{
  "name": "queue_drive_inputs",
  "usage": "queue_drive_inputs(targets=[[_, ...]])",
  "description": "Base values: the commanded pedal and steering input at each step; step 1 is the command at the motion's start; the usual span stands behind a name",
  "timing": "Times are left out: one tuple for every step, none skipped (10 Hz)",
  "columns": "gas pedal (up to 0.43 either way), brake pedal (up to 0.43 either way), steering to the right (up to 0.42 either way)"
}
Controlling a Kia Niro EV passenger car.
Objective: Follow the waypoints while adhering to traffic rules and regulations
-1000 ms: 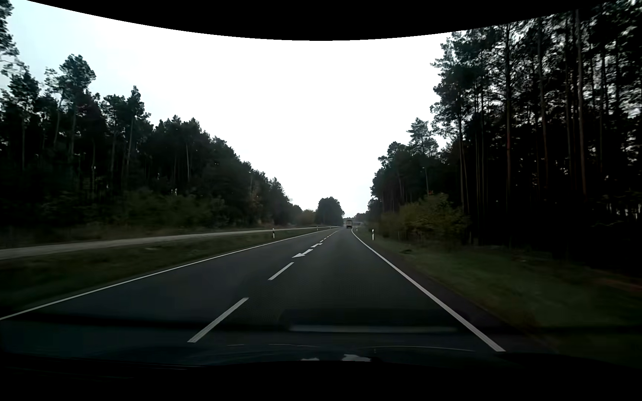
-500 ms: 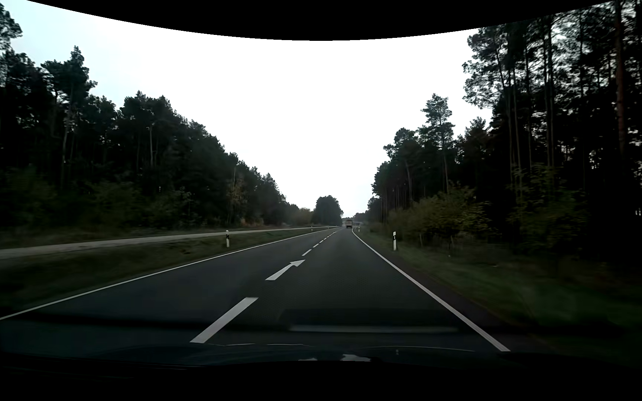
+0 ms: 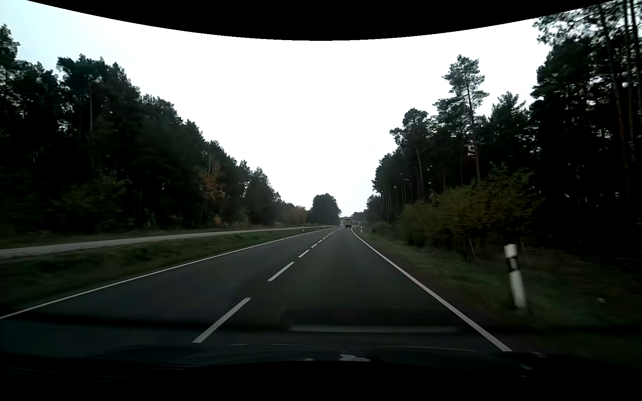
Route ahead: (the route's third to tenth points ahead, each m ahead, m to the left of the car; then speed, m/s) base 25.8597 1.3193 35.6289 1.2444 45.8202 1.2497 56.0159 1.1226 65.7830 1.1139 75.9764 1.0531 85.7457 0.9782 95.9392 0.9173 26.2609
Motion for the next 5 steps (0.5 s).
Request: queue_drive_inputs(targets=[[0.421,0.0,0.005],[0.421,0.0,0.005],[0.421,0.0,0.005],[0.421,0.0,0.005],[0.421,0.0,0.005]])
